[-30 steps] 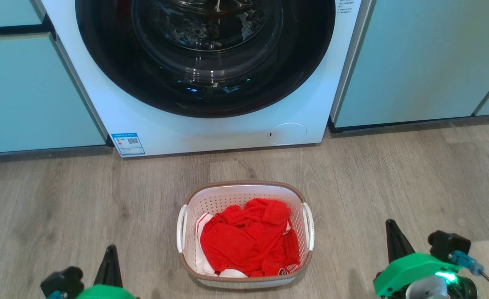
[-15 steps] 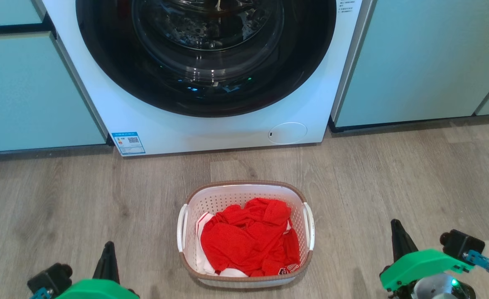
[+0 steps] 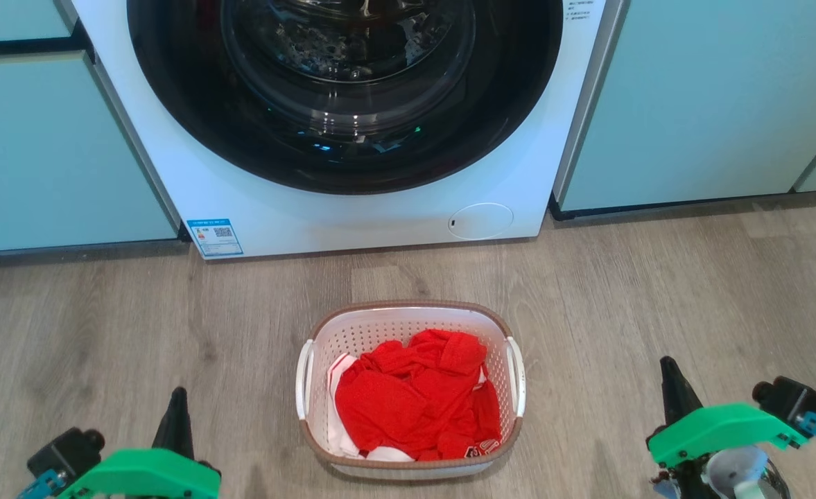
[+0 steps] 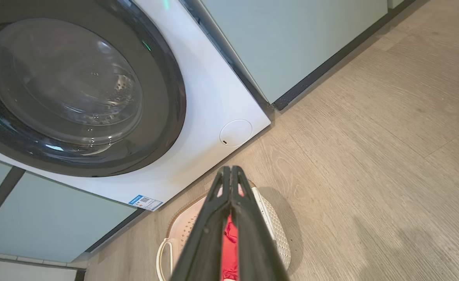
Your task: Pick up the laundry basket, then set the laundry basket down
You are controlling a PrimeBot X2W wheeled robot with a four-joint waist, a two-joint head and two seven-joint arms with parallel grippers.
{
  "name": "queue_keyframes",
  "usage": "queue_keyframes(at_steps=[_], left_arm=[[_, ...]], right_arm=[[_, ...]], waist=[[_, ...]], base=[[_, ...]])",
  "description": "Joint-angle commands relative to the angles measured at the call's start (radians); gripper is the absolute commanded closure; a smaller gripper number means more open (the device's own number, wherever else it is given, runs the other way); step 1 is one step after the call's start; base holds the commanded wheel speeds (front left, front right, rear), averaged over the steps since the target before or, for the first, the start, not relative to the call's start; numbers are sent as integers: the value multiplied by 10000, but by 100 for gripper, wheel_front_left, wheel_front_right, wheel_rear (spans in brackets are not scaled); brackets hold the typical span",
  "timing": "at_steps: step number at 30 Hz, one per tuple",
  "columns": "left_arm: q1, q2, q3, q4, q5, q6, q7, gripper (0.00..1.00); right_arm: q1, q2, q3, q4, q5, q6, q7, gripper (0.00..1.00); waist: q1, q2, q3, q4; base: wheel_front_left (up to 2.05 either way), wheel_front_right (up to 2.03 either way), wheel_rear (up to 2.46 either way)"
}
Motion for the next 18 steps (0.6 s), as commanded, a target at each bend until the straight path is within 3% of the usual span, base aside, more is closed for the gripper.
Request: queue_keyframes(at_steps=[1,18], left_arm=[[-523,44,230,-262,-256,-105,58,100],[-936,41,501,-179,-2197,-414,556,100]], right_arm=[[-502,-207,8,-365,285,-11,37,100],[-636,-229,-259,-485,2261,-14,508,100]], waist=[[0,0,2,2],[0,0,31,25]], base=[[0,0,0],[0,0,0]])
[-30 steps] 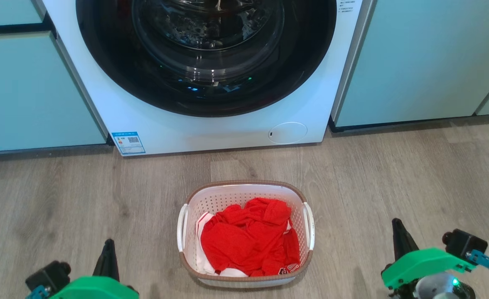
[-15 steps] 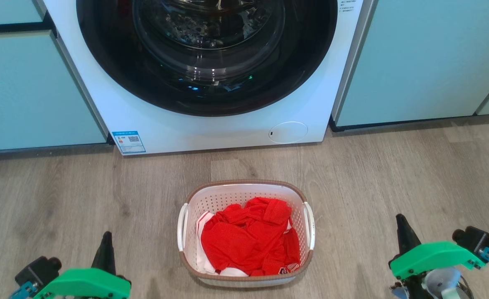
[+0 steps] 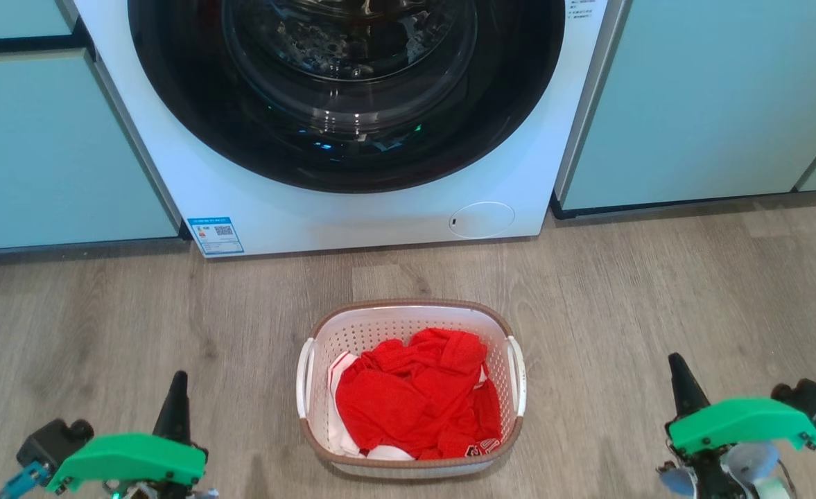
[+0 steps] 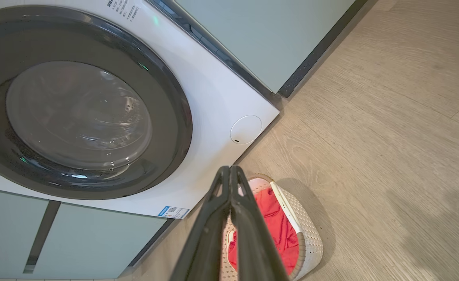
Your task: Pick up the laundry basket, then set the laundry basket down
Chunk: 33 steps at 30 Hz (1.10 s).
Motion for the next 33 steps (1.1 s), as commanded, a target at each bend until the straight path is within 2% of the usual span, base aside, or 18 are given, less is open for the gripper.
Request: queue_keyframes(at_steps=[1,33], left_arm=[[-601,41,350,-257,-400,-145,102,100],[-1356,26,859,-104,-3932,-709,1021,100]], right_arm=[[-584,-178,29,-407,419,-14,97,100],[-832,-188,-501,-622,3988,-21,992,100]], waist=[[0,0,4,3],[0,0,57,46]], base=[[0,0,0],[0,0,0]])
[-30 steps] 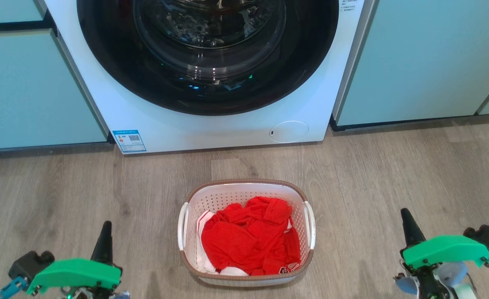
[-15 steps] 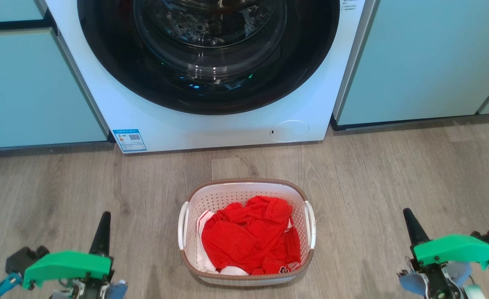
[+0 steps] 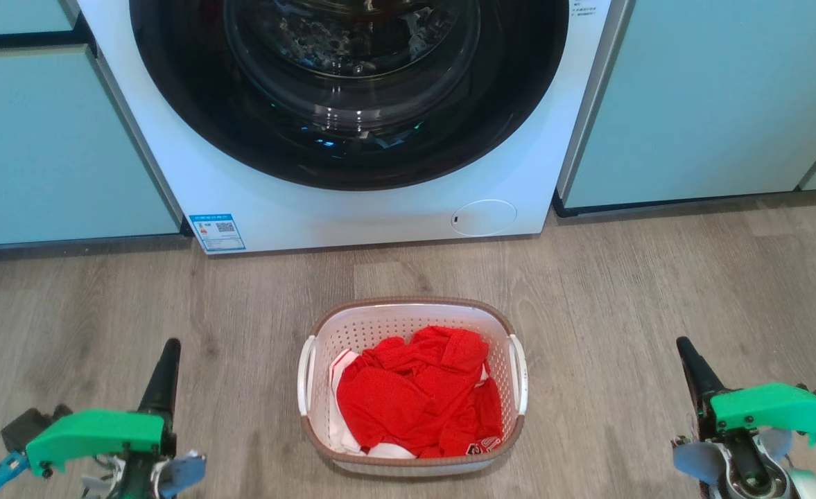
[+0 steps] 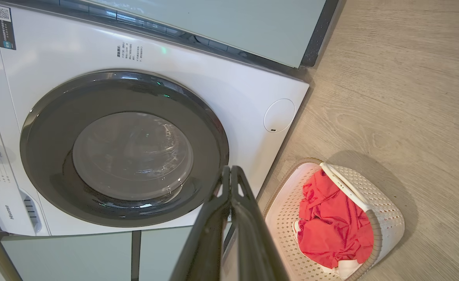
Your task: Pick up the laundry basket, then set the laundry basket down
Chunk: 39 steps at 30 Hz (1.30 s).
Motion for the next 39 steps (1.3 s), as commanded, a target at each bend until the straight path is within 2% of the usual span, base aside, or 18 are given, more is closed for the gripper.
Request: queue_keyframes(at_steps=[1,21,39], left_arm=[[-676,31,340,-276,-332,-133,123,100],[-1163,19,673,-177,-2606,-497,719,100],[-1169,7,694,-176,-2613,-500,739,100]], right_arm=[[-516,-182,99,-409,342,-19,103,100],[-677,-176,-262,-547,2627,-23,694,100],[-683,-136,-322,-545,2602,-23,745,100]], waist=[[-1,0,3,3],[-1,0,37,30],[-1,0,37,30]], base=[[0,0,0],[0,0,0],[0,0,0]])
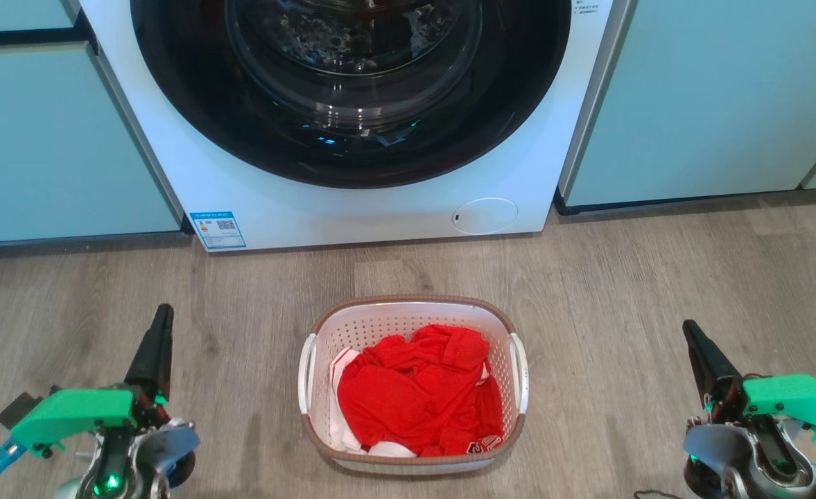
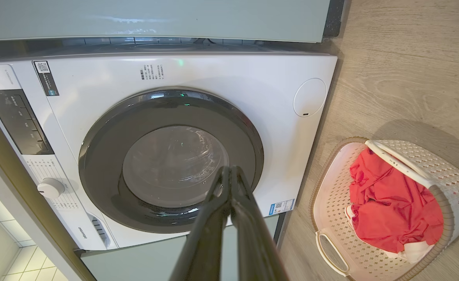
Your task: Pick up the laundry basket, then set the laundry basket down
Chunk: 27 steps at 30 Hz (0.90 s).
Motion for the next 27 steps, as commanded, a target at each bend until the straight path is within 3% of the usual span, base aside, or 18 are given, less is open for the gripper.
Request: queue_keyframes(at_steps=[1,27], left_arm=[[-470,65,351,-293,-8,-67,49,100],[-472,53,369,-293,7,-67,63,100]], right_arm=[[-472,-134,145,-368,13,-17,51,100],[-477,-91,83,-364,-39,-17,101,100]], waist=[[-1,-1,-1,0],[-1,-1,-1,0]], base=[[0,0,0],[0,0,0]])
